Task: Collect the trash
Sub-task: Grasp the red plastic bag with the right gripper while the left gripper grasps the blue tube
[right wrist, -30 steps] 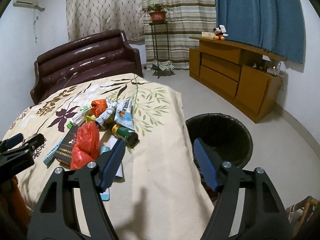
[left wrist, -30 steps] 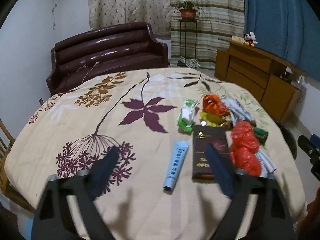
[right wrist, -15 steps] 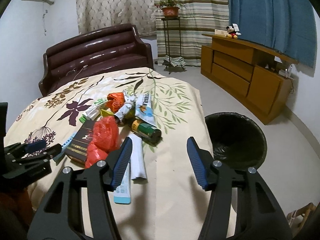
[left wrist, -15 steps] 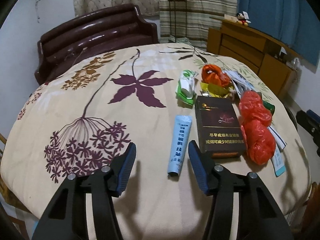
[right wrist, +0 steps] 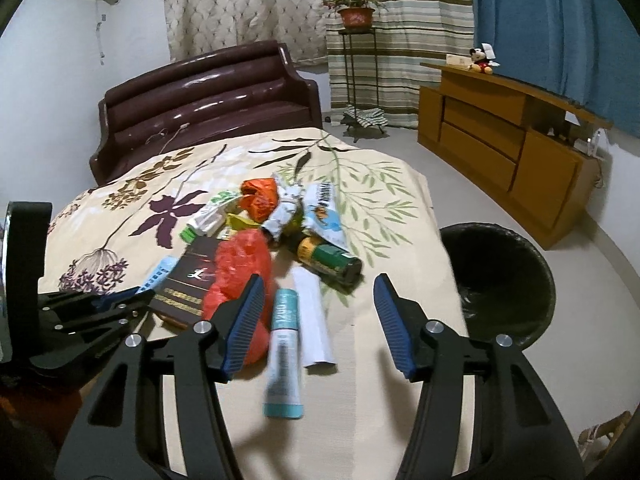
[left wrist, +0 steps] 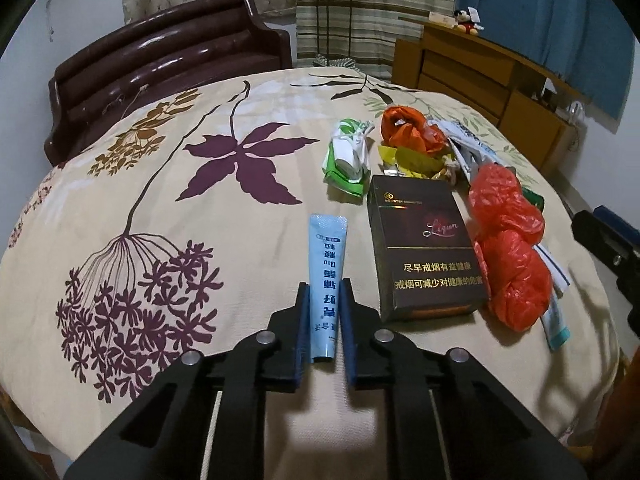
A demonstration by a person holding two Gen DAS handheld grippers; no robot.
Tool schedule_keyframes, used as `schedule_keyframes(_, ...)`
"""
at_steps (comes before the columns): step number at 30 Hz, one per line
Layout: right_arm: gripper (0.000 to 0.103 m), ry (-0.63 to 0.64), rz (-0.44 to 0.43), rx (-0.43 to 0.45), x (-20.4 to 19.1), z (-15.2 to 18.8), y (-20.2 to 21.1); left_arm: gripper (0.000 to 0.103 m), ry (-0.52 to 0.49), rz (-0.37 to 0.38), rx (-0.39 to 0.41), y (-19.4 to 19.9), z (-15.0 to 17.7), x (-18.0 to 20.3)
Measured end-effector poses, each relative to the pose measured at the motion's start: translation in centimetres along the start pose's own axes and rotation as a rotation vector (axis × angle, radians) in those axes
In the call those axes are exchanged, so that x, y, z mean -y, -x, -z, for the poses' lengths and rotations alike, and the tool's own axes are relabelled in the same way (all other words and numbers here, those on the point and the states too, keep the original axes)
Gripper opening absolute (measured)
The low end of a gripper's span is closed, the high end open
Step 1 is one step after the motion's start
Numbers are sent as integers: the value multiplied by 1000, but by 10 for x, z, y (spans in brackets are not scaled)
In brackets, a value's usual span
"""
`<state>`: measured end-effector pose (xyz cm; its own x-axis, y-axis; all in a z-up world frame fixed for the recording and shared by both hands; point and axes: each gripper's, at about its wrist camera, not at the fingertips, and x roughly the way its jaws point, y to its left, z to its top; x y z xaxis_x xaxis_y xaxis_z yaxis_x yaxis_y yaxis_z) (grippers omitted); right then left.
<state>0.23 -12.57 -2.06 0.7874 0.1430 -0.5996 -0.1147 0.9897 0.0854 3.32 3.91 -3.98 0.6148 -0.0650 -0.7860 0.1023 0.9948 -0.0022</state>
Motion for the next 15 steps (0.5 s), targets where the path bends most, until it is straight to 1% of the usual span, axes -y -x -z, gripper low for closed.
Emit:
schedule_keyframes(6, 55, 29, -37, -5, -18, -2, -4, 15, 44, -19, 42, 11, 0, -12)
schedule_keyframes(12, 55, 67, -47, -27, -39, -3, -17, 15, 42, -79, 104, 23, -2, -21)
schedule_keyframes(15, 49, 64, -60, -62, -41, -3, -27, 15, 45, -91, 126, 27, -4, -25)
